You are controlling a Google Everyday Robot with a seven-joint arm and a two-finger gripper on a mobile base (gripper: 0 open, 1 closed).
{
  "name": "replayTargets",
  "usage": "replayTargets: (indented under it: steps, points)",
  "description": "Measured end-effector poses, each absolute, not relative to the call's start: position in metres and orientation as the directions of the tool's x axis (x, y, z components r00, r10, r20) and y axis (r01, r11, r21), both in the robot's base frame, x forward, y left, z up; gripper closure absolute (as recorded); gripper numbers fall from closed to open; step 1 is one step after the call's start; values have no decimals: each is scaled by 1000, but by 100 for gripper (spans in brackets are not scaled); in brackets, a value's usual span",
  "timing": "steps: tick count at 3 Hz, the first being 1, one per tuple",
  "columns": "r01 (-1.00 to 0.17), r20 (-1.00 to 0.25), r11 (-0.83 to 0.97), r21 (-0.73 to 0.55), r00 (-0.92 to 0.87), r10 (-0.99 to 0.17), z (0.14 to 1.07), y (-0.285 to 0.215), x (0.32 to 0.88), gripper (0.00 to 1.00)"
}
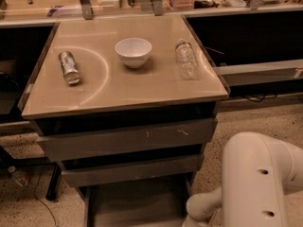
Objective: Close bottom drawer
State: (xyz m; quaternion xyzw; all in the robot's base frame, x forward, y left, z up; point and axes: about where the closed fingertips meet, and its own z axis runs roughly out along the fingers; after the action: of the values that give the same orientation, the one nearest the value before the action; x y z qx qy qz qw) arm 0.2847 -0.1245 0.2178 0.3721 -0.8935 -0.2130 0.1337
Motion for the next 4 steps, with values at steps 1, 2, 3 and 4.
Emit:
replayTargets:
  steps: [1, 2, 3, 4]
  points:
    - [-608, 96, 669, 428, -706, -702, 206, -132, 305, 100]
    - [-610, 82, 706, 360, -733, -676, 197, -145, 332, 100]
    - [-610, 82, 706, 360, -733, -676, 197, -145, 332, 100]
    - [-568, 60, 730, 380, -772, -632, 181, -145, 340, 100]
